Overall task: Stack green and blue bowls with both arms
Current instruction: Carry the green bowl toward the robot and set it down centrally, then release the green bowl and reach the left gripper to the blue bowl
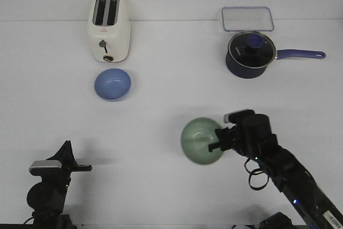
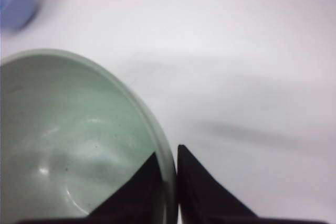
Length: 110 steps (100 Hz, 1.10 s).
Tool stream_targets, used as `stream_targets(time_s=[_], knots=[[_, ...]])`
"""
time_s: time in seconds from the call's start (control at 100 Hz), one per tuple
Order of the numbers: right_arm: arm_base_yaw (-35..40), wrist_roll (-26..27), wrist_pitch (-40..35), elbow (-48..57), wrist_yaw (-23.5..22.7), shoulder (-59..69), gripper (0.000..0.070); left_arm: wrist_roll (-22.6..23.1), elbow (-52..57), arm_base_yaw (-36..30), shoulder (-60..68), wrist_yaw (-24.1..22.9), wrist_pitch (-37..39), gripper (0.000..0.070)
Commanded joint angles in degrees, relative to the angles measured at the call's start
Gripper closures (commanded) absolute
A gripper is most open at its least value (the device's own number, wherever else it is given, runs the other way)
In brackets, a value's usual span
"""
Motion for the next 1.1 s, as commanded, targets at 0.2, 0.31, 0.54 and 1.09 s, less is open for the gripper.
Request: stream_targets(time_s=[0.2, 0.31, 0.54, 1.09], knots=[[15.0, 2.8, 1.9, -1.1, 6.1, 7.3, 0.0700, 0.9, -1.1, 0.0, -0.1, 0.1, 0.6, 0.0688], [17.3, 3.9, 2.4, -1.1, 8.9, 10.7, 0.0700, 0.9, -1.1, 0.0, -0.1, 0.1, 0.6, 0.0687], [18.7, 4.4, 2.3, -1.1, 9.4, 14.3, 0.0659, 0.9, -1.1, 0.0, -0.1, 0.1, 0.6, 0.0688], [20.8, 1.6, 4.1, -2.6, 20.9, -8.1, 0.0343, -15.9, -1.0, 0.0, -0.1, 0.2, 0.7, 0.0688]])
